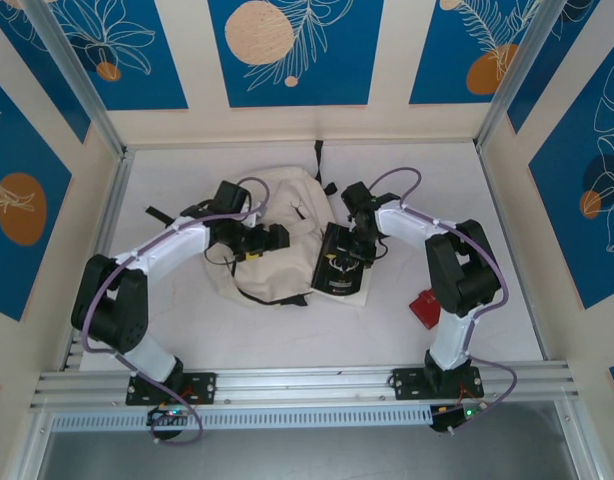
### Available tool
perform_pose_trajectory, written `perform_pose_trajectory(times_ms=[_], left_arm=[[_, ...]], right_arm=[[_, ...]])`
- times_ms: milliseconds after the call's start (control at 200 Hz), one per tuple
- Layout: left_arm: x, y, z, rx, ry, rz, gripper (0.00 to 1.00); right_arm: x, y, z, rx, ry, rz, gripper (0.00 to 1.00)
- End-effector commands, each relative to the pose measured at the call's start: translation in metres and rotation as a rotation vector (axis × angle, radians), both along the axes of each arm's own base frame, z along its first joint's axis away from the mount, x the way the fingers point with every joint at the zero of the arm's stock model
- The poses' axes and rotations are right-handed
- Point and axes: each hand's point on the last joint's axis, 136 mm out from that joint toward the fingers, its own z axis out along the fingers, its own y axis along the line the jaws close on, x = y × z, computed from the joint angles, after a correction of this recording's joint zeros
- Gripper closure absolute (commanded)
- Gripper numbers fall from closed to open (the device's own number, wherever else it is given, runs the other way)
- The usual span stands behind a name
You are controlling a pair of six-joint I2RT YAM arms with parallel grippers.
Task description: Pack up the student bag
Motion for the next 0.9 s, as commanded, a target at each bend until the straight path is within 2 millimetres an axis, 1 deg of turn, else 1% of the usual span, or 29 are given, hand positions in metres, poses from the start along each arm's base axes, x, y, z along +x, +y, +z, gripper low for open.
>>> perform_pose_trajectory(times_ms=[0,110,220,340,455,555,655,730,845,895], left_arm=[[0.000,-0.027,0.016,-0.049,-0.044,-0.081,0.11],[-0.005,-0.043,0.015,-0.037,-0.046,-0.113,0.14],[-0.010,-0.058,0.009,-0.003,-0.038,-0.147,0.17],[-0.013,-0.072,0.004,0.020,-0.027,-0.170,0.27],[-0.012,-0.075,0.002,0.038,-0.032,-0.170,0.30],[-0.012,-0.078,0.001,0.039,-0.032,-0.173,0.31],[-0.013,-0.084,-0.001,0.036,-0.025,-0.188,0.32],[-0.014,-0.089,-0.003,0.034,-0.015,-0.202,0.32],[-0.017,-0.095,-0.007,0.042,-0.002,-0.226,0.35],[-0.017,-0.096,-0.009,0.050,-0.001,-0.235,0.35]], right_arm=[[-0.002,-0.002,0.005,0.004,-0.015,-0.027,0.30],[-0.007,-0.006,0.011,0.010,-0.025,-0.037,0.29],[-0.012,-0.008,0.021,0.025,-0.042,-0.039,0.26],[-0.017,-0.008,0.036,0.052,-0.069,-0.040,0.22],[-0.024,-0.024,0.044,-0.015,-0.075,-0.070,0.19],[-0.032,-0.043,0.039,-0.099,-0.062,-0.110,0.18],[-0.040,-0.057,0.029,-0.144,-0.036,-0.155,0.19],[-0.046,-0.066,0.020,-0.163,-0.011,-0.193,0.24],[-0.050,-0.071,0.007,-0.151,0.023,-0.217,0.32],[-0.051,-0.069,0.002,-0.126,0.033,-0.214,0.35]])
